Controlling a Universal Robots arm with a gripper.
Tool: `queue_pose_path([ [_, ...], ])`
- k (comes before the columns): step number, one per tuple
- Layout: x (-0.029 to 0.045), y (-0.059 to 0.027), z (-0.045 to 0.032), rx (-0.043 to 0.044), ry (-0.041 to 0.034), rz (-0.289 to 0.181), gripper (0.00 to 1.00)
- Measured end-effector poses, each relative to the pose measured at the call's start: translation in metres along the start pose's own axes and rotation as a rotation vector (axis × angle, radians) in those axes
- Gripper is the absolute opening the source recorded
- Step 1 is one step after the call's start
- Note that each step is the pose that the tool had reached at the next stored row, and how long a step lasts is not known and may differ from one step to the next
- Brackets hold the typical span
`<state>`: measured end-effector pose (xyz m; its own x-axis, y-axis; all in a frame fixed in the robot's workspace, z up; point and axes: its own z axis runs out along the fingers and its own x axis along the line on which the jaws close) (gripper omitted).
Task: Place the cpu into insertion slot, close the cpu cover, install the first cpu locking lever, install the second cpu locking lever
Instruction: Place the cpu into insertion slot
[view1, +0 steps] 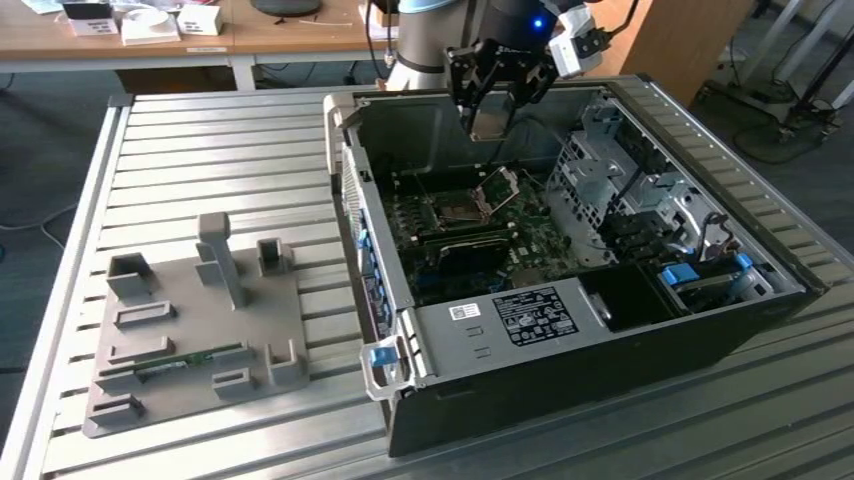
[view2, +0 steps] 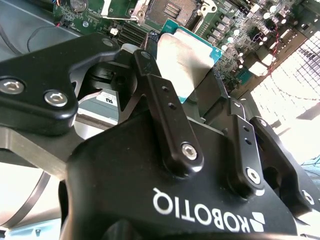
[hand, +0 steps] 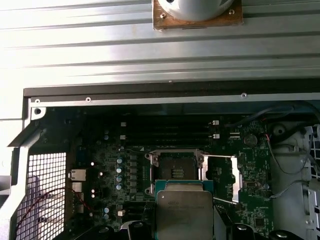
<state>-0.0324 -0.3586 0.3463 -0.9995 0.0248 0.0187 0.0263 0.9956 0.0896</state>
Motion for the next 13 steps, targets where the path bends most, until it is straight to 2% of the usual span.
queue_pose_path([
  [13, 0.0000, -0.0001, 0.0013, -0.0001, 0.0000, 0.000, 0.54],
])
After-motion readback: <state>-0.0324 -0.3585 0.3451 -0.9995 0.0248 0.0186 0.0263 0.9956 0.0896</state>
